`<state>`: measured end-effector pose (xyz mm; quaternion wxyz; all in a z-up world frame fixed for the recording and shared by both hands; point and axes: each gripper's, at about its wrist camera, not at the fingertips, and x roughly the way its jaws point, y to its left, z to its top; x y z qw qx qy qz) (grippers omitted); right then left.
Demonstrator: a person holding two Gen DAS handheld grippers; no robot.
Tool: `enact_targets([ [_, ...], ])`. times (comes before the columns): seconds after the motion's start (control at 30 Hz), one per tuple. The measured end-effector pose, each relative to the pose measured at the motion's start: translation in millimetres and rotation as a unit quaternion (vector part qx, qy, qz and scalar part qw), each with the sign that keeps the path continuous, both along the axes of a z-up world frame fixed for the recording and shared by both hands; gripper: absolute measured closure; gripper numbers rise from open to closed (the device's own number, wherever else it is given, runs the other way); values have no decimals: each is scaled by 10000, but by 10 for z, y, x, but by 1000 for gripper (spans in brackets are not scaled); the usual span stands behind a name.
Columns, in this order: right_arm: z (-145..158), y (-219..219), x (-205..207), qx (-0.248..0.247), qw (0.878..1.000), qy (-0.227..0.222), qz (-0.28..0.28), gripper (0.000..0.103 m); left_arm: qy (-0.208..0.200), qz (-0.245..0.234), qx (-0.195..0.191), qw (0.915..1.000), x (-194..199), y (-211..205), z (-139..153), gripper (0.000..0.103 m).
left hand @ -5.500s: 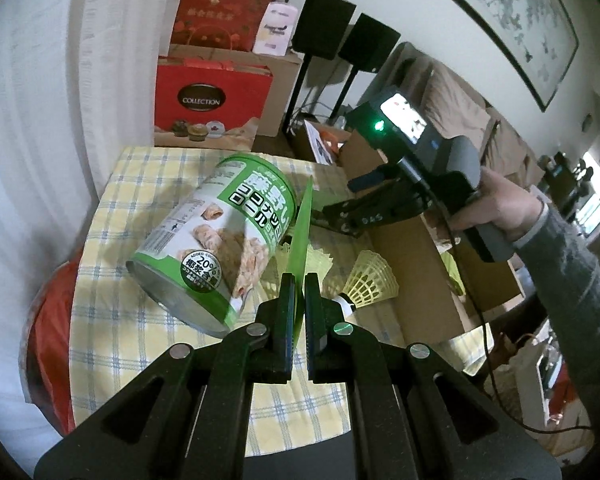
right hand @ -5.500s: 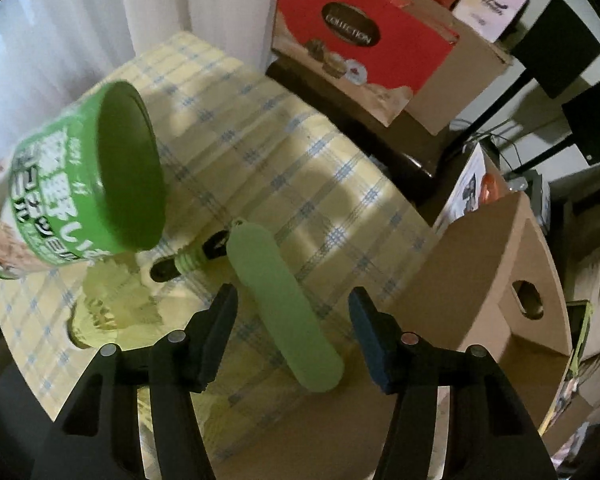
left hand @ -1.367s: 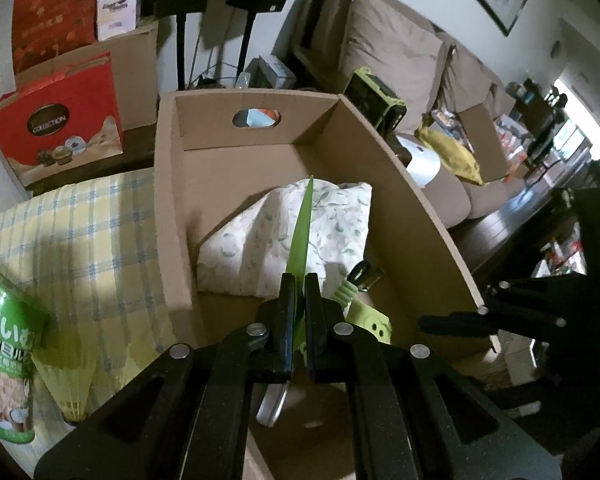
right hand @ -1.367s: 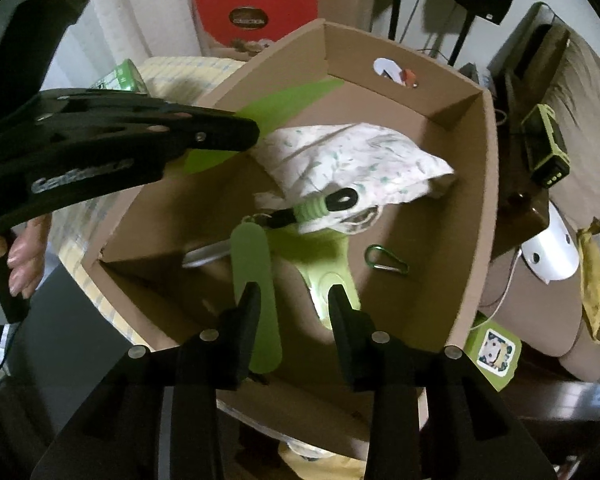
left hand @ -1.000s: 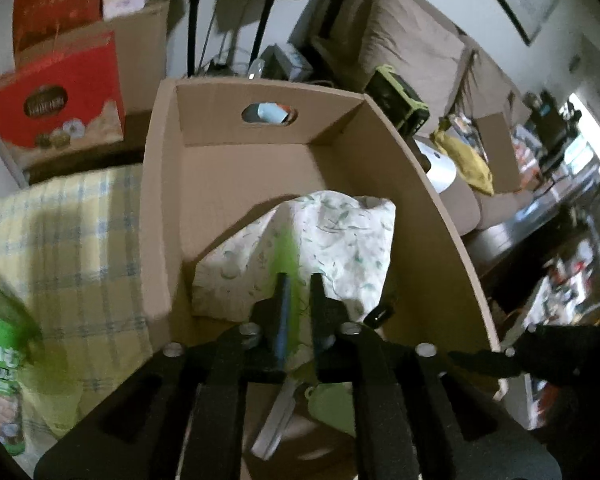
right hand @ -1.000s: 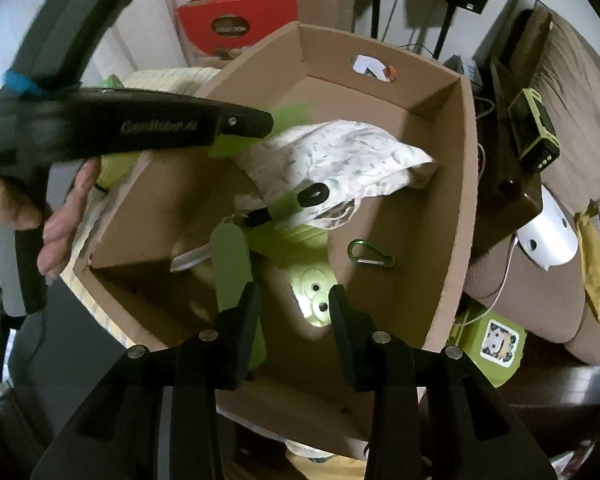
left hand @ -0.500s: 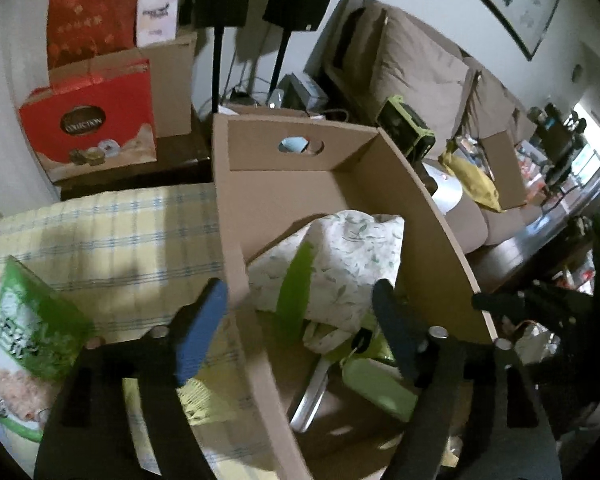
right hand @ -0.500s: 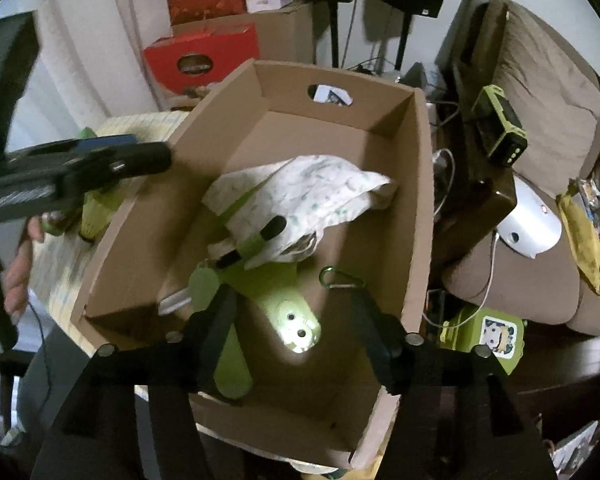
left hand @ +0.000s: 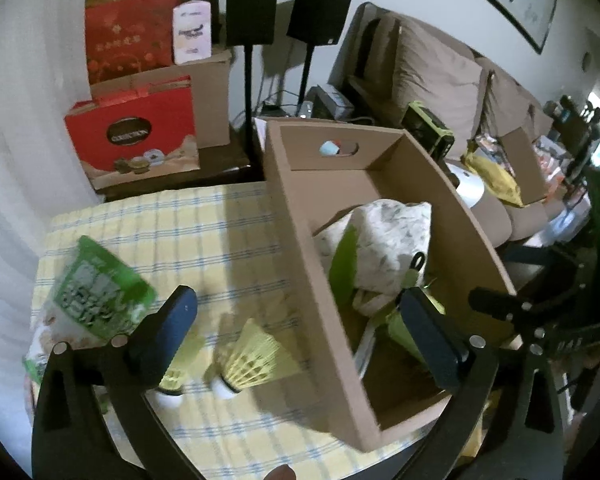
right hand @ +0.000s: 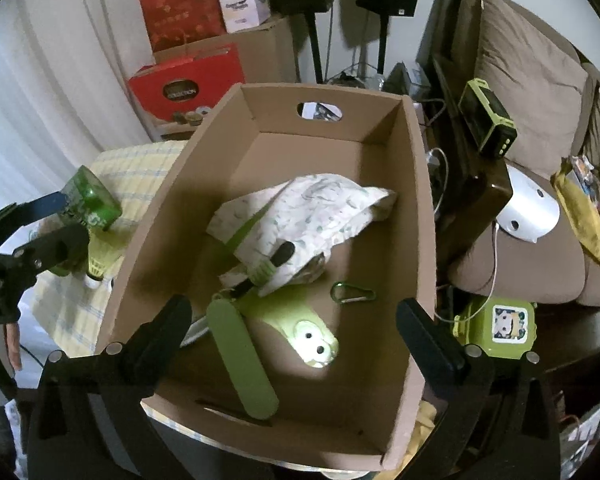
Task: Organize objects
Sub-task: 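Move both tools toward the green-labelled can on the table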
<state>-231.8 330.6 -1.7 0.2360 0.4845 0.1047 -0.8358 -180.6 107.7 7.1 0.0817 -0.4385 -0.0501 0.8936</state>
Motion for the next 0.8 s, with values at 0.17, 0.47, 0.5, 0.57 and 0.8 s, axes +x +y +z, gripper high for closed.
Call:
enact_targets([
  [0.17, 13, -103, 34, -46, 10000, 26, 37, 0, 77, 46, -205, 9997, 150, -92, 13, 0],
  [0.47, 111, -372, 130, -112, 9994, 190, 253, 0, 121, 287, -405, 9987, 388, -456, 26, 0],
  [0.5, 121, -399, 133, -114, 9993, 207, 283, 0, 94, 316, -382, 9987, 410, -519, 19, 0],
  [0.57, 139, -477, 150, -108, 9991, 230, 353, 0, 41, 374, -334, 9987, 455, -632, 0, 0],
  [0.8, 150, -850, 237, -199, 9967, 267, 745, 0, 123, 987, -204, 9948, 685, -1156, -30, 0],
])
